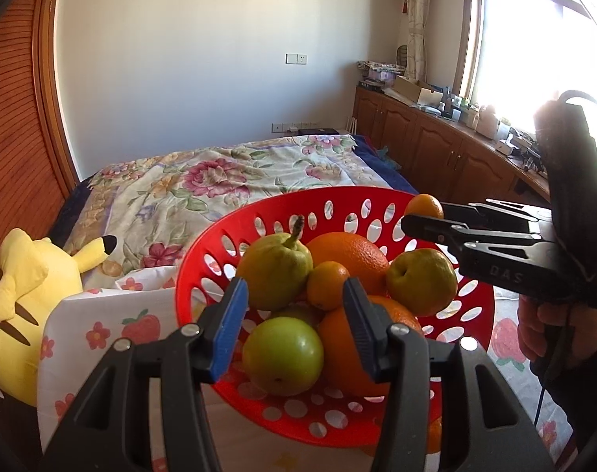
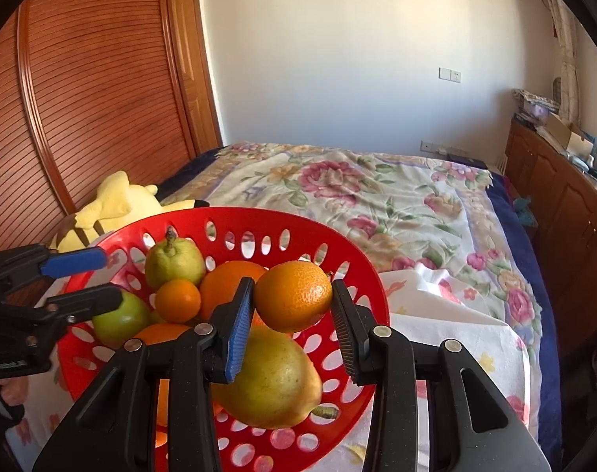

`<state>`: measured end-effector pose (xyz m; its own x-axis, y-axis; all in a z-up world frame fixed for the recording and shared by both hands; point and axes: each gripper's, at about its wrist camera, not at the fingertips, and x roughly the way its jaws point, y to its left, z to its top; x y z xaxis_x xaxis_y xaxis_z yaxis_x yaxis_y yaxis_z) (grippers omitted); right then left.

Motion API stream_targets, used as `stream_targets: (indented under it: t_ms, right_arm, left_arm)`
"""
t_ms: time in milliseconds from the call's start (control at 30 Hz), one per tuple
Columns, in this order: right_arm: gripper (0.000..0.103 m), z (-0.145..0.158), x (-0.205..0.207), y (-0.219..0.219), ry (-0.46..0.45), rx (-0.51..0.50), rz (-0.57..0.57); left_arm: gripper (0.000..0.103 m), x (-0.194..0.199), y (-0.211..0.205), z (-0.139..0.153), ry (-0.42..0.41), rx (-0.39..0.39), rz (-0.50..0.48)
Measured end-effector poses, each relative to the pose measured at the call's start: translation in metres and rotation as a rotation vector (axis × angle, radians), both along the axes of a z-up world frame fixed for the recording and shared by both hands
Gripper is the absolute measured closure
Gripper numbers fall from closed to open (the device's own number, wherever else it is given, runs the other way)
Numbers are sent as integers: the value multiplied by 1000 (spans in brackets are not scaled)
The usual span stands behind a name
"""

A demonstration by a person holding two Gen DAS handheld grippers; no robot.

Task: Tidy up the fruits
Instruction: 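Open the right tool to release its tangerine into the basket, then move both tools back toward the two tangerines on the cloth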

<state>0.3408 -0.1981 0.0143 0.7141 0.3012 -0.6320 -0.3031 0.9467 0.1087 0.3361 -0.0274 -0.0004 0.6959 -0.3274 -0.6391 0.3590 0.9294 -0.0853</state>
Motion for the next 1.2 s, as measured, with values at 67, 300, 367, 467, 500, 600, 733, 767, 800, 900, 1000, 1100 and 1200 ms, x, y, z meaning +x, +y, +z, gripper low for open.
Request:
stream_targets:
  t_ms: [67, 300, 367, 467, 500, 600, 733, 767, 800, 900, 1000, 1100, 1200]
  right_arm:
    - [64, -1, 2, 0, 2, -5, -6]
    - [63, -5, 4, -1, 4, -12, -11]
    - [51, -5, 1, -2, 0, -3, -16]
    - [51, -5, -5, -3, -3, 5, -15]
    - [51, -6, -8, -4, -3, 1, -17]
    - [51, -4, -20, -7, -14, -3, -21]
    - [50, 3, -40, -9, -24, -1, -23]
    - [50, 6, -48, -9, -29, 0, -22]
    - [50, 9, -55, -9, -33, -1, -19]
    - [50, 16, -75, -7, -49, -9, -14]
    - [50, 21, -97, -6, -56, -8, -10]
    - [50, 24, -119, -6, -60, 4, -9]
    - [50, 22, -135, -4, -55, 8, -7]
  left_arm:
    - [53, -3, 4, 2, -9, -5, 4]
    - [53, -14, 12, 12, -38, -11, 9]
    - [53, -16, 13, 13, -40, -13, 8]
    - [53, -22, 15, 13, -41, -17, 7]
    - [52, -24, 14, 13, -42, -17, 7]
    - [52, -35, 14, 15, -54, -7, 6]
    - [52, -49, 15, 20, -70, 0, 11]
    - [52, -54, 16, 21, -75, -2, 15]
    - [52, -59, 17, 22, -81, -3, 21]
    - [52, -77, 19, 23, -95, 2, 29]
    - [52, -96, 20, 20, -98, 12, 32]
    - [52, -112, 21, 17, -93, 14, 31]
    - [51, -125, 20, 13, -92, 18, 32]
